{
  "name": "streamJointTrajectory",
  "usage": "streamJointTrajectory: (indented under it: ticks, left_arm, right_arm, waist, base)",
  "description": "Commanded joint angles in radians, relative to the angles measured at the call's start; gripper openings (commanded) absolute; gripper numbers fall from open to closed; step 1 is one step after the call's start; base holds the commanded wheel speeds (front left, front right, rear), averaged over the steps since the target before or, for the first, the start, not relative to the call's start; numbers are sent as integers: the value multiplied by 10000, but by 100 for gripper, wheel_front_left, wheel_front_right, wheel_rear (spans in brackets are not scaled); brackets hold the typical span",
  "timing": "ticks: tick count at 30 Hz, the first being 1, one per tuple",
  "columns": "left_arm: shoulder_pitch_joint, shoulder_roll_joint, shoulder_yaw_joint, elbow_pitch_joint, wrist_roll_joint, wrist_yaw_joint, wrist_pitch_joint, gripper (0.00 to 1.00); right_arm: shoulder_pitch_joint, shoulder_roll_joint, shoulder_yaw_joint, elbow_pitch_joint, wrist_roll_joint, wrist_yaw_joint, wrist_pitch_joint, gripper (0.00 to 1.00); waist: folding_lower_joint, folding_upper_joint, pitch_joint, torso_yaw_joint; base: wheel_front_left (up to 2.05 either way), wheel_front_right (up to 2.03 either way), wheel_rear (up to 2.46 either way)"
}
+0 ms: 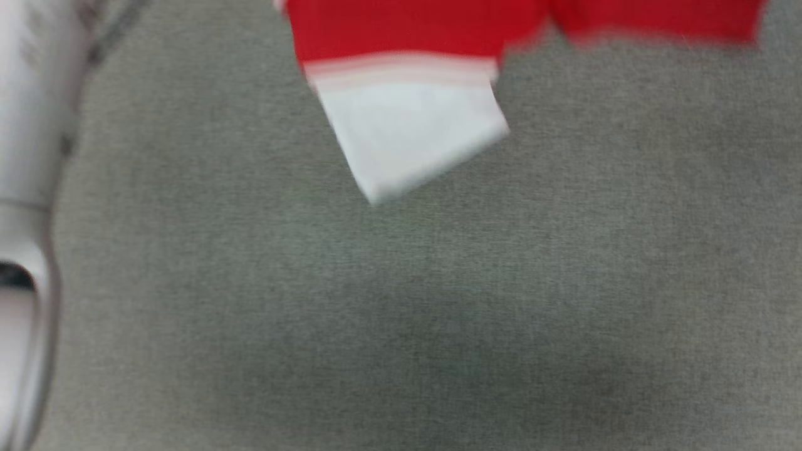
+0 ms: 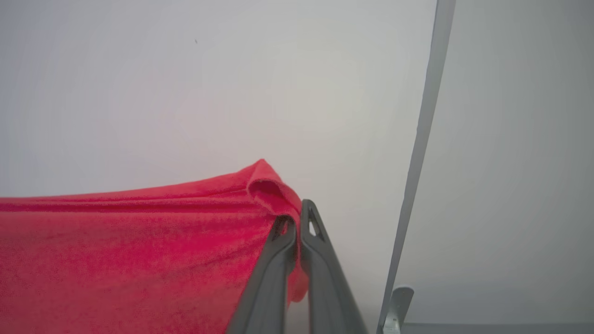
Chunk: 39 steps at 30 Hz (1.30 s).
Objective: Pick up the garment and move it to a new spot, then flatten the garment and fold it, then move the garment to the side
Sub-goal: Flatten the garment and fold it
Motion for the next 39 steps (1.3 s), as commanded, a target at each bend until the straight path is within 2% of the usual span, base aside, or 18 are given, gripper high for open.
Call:
streamJointTrajectory:
  ticks: [1, 4, 8, 13, 15, 18, 24, 25, 29, 34, 39]
  left_arm:
    - [-302, 152, 191, 277, 106, 13, -151, 0]
    - [-1155, 106, 628, 648, 161, -215, -279, 0]
    - [-1234, -42, 1530, 658, 144, -723, -299, 0]
    - [244, -541, 1827, 641, 198, -1352, -283, 0]
    - [1125, -718, 1858, 635, -168, -1470, -268, 0]
    - [2612, -671, 1658, 44, -569, -1543, -173, 0]
    - [6533, -201, 1241, -2477, -1751, -1537, 93, 0]
    - [6533, -201, 1241, -2477, -1751, -1537, 93, 0]
    - [8920, 96, 1256, -3902, -2062, -1515, -42, 0]
    - [11254, 365, 1613, -5630, -2266, -1080, -176, 0]
    - [13347, 679, 1886, -7588, -2117, -279, -230, 0]
  right_arm:
    - [-213, -147, -167, 179, -113, -44, -234, 0]
    - [-758, 14, -447, 392, -165, -44, -673, 0]
    - [-568, 133, -457, 519, -189, -44, -906, 0]
    - [672, 345, -1, 161, 60, -41, -865, 0]
    - [1451, 417, 281, -350, 315, -37, -831, 0]
    - [2884, 212, 776, -1342, 903, -32, -670, 0]
    - [6089, -862, 1677, -3758, 2116, -32, -196, 0]
    - [6089, -862, 1677, -3758, 2116, -32, -196, 0]
    - [8282, -1730, 1682, -5362, 2761, -32, 46, 0]
    - [10458, -2342, 1348, -7156, 2684, -32, 406, 0]
    - [12121, -2475, 275, -8678, 2342, -34, 919, 0]
  waist:
    - [0, 0, 253, -287]
    - [0, 0, 266, -350]
    - [0, 0, 125, -353]
    - [0, 0, -210, -294]
    - [0, 0, -377, -319]
    - [0, 0, -658, -398]
    - [0, 0, -1187, -412]
    - [0, 0, -1187, -412]
    - [0, 0, -1514, -395]
    - [0, 0, -1861, -610]
    - [0, 0, -2132, -803]
  base:
    - [0, 0, 0]
    - [0, 0, 0]
    - [0, 0, 0]
    - [0, 0, 0]
    - [0, 0, 0]
    - [0, 0, 0]
    - [0, 0, 0]
    - [0, 0, 0]
    - [0, 0, 0]
    - [0, 0, 0]
    - [0, 0, 0]
